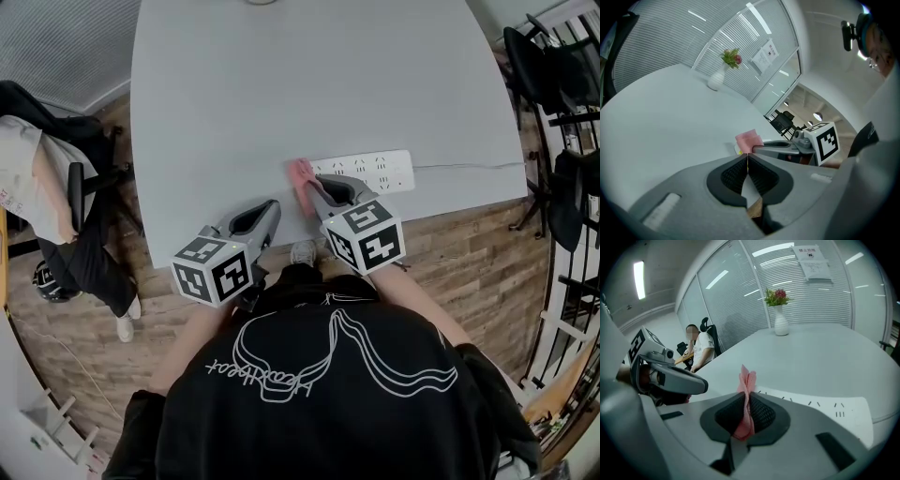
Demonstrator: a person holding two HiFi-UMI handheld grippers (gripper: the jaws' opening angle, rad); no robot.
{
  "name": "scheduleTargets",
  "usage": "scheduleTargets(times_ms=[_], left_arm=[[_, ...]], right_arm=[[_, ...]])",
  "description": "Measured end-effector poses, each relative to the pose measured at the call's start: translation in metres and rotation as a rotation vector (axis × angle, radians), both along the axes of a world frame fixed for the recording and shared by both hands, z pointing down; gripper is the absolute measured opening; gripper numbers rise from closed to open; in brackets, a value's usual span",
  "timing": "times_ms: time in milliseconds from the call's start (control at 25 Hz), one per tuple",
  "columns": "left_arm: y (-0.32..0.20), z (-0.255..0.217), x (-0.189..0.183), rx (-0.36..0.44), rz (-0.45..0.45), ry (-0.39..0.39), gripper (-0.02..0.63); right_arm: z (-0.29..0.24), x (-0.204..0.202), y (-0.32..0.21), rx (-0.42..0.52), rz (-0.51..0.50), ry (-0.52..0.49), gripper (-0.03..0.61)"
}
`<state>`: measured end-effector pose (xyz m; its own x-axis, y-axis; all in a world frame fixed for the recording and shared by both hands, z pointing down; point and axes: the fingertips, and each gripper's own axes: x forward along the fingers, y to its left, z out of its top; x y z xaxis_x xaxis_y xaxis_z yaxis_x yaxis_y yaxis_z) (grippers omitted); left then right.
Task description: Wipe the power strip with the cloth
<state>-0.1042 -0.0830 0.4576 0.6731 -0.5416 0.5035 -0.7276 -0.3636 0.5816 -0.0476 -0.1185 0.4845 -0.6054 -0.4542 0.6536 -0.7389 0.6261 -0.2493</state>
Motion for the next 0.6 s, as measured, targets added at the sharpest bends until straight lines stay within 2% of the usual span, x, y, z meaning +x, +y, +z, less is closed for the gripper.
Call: scheduleTargets(times_ms=[320, 600], left_arm=[[-0.002, 0.006, 0.003, -0.009, 0.009, -0.005, 0.014], [-0.007, 0.005, 0.002, -0.005, 0.015, -0.01, 0.015]], right_arm=[[0.004, 0.006, -0.002, 0.005, 0.008, 0.028, 0.035], [0.005, 0.04, -0.009, 0.0, 0.076, 0.05, 0.035]])
